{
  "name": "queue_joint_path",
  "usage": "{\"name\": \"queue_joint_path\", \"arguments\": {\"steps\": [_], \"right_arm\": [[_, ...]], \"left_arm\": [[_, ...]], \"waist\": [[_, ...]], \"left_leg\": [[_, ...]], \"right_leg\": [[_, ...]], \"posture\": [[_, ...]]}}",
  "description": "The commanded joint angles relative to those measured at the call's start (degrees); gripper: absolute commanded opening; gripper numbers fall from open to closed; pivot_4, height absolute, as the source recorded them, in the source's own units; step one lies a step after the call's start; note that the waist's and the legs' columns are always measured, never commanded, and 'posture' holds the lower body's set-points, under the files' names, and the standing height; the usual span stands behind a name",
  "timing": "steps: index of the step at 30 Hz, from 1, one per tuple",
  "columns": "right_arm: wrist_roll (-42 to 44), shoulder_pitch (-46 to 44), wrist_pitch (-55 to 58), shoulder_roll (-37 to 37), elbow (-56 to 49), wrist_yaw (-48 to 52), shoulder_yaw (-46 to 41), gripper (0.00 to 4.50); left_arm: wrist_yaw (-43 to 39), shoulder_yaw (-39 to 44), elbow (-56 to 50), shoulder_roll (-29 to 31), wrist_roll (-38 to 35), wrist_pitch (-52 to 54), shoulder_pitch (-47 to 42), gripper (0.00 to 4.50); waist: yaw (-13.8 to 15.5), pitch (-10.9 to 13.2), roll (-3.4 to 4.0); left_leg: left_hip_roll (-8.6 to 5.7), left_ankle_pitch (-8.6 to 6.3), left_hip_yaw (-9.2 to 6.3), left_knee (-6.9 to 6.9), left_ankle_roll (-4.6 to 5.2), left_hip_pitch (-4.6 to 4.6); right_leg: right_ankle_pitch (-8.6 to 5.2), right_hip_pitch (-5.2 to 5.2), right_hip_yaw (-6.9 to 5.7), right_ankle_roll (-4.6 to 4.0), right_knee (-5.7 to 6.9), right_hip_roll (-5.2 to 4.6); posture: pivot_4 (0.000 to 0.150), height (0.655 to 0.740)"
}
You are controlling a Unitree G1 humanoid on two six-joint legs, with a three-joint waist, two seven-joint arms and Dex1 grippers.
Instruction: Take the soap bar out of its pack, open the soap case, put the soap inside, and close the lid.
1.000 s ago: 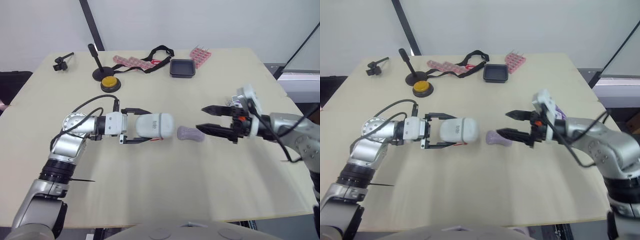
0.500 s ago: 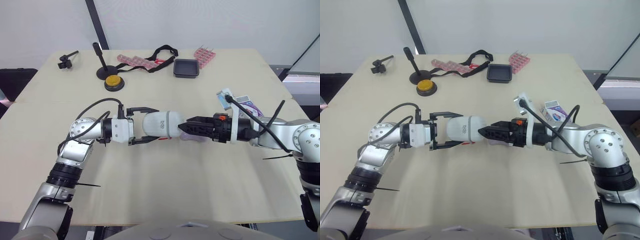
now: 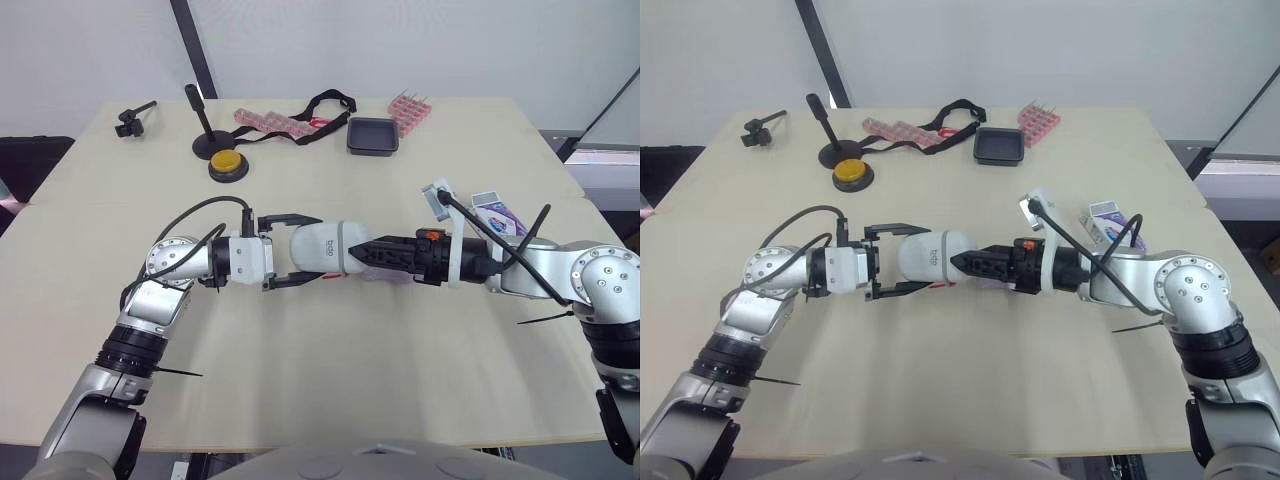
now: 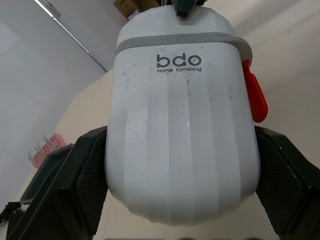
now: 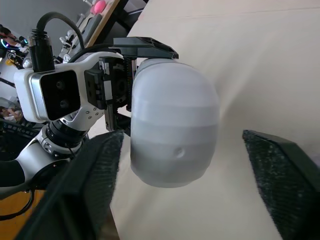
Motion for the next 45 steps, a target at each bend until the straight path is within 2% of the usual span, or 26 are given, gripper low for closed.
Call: {"name": "queue_joint_path", "arguments": {"steps": [1, 3, 4, 16, 45], "right_arm": [[2.43, -1.54, -1.21, -0.09, -0.12, -0.26, -0.01, 2.72], [2.75, -1.44, -1.32, 0.03, -0.1, -0.39, 0.26, 2.1], [3.08, -1.35, -1.37, 0.04, -0.11, -0.39, 0.44, 2.01], [6.82, -0.25, -1.8, -0.24, 0.14, 2.87, 0.5, 2.01], [7.8, 0.94, 0.26, -4.86, 2.4, 14.56, -2.14, 2.01]], "left_arm": [[1.08, 0.41, -2.39, 0.55, -0.04, 0.15, 0.16, 3.47], [1.5, 0.41, -2.56, 0.49, 0.07, 0.29, 0.19, 3.47], [1.72, 0.37, -2.64, 0.49, 0.06, 0.38, 0.24, 3.47], [2.68, 0.25, -3.19, 0.46, -0.26, 1.21, 0.65, 3.47], [1.9, 0.72, -3.0, 2.58, -1.27, 1.46, 1.68, 3.47]], "waist": [[-0.02, 0.0, 0.0], [-0.01, 0.0, -0.01], [0.0, 0.0, -0.01], [0.0, 0.01, -0.02], [0.02, 0.02, -0.04]], "left_leg": [[0.0, 0.0, 0.0, 0.0, 0.0, 0.0], [0.0, 0.0, 0.0, 0.0, 0.0, 0.0], [0.0, 0.0, 0.0, 0.0, 0.0, 0.0], [0.0, 0.0, 0.0, 0.0, 0.0, -0.02], [0.01, 0.0, 0.0, 0.01, 0.0, -0.06]], "right_leg": [[0.0, 0.0, 0.0, 0.0, 0.0, 0.0], [0.0, 0.0, 0.0, 0.01, 0.0, 0.0], [0.0, 0.0, 0.0, 0.0, 0.0, 0.0], [0.0, 0.0, -0.01, 0.01, -0.01, 0.0], [0.0, 0.0, -0.02, 0.01, -0.06, -0.01]], "posture": [[0.15, 0.7291], [0.15, 0.7291], [0.15, 0.7291], [0.15, 0.7291], [0.15, 0.7291]]}}
